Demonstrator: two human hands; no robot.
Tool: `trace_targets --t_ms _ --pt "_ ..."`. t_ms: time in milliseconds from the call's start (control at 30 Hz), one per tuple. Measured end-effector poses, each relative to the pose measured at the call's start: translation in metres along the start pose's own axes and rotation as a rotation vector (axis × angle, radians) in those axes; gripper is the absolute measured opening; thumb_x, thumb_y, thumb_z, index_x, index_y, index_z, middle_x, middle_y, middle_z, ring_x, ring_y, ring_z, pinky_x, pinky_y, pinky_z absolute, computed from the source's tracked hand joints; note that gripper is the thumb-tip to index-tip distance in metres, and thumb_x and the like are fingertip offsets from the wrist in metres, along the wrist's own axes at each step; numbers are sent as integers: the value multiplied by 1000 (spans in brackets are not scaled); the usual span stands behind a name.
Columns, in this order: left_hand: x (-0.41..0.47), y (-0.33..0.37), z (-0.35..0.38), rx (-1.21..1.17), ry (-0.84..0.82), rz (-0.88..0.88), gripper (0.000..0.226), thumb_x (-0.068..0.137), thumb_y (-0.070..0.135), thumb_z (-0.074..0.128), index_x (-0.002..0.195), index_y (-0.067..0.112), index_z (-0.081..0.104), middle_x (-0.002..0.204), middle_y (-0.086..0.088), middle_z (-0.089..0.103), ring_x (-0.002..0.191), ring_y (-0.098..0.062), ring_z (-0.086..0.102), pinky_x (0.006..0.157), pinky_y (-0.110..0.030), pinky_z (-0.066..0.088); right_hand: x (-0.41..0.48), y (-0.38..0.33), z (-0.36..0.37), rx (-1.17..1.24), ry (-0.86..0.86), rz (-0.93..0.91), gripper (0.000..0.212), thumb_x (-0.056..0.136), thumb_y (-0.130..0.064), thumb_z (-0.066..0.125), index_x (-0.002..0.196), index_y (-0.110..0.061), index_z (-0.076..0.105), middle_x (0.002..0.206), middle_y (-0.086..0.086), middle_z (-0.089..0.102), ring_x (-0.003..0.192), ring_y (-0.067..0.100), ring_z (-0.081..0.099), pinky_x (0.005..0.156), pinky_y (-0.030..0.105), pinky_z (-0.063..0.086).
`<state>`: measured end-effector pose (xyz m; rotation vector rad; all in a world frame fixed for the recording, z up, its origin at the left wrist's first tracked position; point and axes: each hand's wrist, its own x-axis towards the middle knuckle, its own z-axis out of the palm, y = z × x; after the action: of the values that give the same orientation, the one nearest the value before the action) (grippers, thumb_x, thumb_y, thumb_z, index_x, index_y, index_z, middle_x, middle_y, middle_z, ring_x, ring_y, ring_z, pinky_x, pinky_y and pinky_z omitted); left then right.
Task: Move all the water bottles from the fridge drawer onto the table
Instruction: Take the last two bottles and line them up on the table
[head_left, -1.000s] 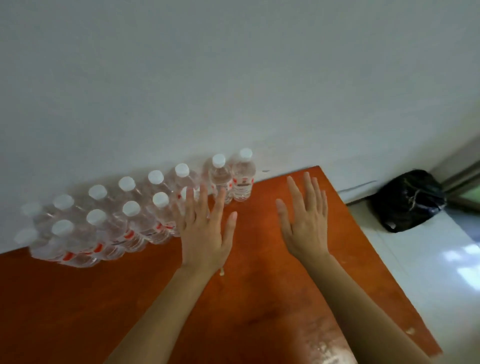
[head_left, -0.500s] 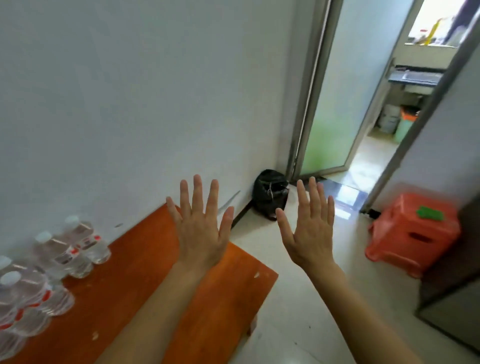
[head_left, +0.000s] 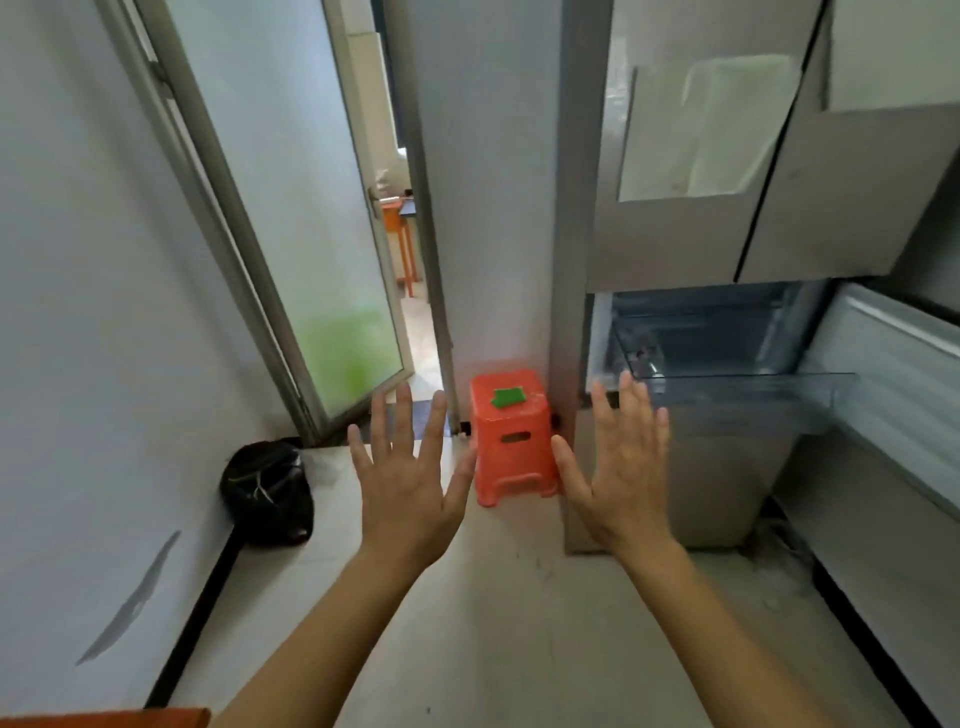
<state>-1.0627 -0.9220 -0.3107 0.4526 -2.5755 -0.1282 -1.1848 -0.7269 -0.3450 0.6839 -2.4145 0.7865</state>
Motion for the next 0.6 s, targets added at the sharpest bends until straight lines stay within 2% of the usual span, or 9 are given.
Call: trace_targets --t_ms 133,267,433,600 --pt "44 74 61 -58 -60 123 67 97 61 25 155 26 25 165 -9 10 151 -33 7 116 -64 15 10 87 -7 -78 31 106 78 96 -59 38 158 -17 19 166 12 8 154 28 4 122 57 11" --pt "99 131 133 -90 -119 184 70 96 64 14 156 27 22 165 -8 9 152 -32 1 117 -62 13 38 170 -3 -147 16 179 77 96 -56 43 159 -19 16 167 9 7 154 24 0 123 55 8" --pt "187 195 220 -123 -189 186 68 97 63 13 156 30 6 166 -6 -2 151 -28 -10 120 -57 1 101 261 2 -241 -59 266 76 98 -60 35 159 -25 7 167 7 2 154 21 -4 124 51 7" --pt "259 255 279 -133 -319 285 73 92 68 -4 156 32 -4 164 -4 -15 149 -26 -20 120 -56 -4 155 333 -3 -301 -122 300 72 98 -62 29 159 -26 10 167 7 6 154 21 0 124 46 4"
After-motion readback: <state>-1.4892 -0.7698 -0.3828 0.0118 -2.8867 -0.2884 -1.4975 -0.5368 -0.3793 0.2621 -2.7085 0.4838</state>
